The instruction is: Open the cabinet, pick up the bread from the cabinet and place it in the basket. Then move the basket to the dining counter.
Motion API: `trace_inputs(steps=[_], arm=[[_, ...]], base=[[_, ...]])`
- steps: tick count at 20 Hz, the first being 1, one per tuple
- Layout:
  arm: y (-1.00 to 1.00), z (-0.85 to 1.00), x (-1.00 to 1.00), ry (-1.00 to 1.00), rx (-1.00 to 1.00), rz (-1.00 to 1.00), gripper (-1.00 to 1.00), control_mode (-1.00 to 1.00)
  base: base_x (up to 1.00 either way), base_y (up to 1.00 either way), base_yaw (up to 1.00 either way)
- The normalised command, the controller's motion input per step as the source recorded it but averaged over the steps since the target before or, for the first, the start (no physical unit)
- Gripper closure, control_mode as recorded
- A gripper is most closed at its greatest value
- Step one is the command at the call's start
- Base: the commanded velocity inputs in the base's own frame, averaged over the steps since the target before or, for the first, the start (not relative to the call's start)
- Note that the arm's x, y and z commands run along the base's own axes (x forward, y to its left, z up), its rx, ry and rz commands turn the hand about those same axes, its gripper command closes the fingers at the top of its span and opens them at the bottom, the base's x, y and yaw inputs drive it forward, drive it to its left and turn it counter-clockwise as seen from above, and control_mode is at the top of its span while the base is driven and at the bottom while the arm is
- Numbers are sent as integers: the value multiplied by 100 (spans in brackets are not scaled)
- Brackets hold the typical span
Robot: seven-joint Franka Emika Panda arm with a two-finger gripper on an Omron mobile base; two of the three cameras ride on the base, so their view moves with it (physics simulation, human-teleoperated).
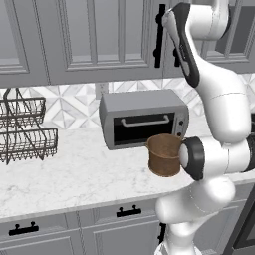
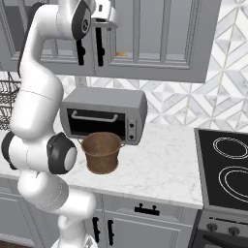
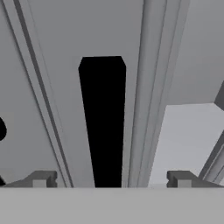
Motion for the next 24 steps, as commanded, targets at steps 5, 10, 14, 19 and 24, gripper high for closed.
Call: trace_inputs(steps=[5, 10, 14, 19, 24], arm=[[0, -8, 17, -11, 0, 0, -100, -100], [0, 0, 46, 0, 0, 0, -100, -100], [0, 0, 52, 0, 0, 0, -100, -100], [0, -11, 46, -9, 0, 0, -100, -100], [0, -6, 18, -5, 0, 0, 100, -100]], base=[[0, 0, 0], [0, 0, 0], [0, 0, 0], [0, 0, 0], [0, 0, 0]])
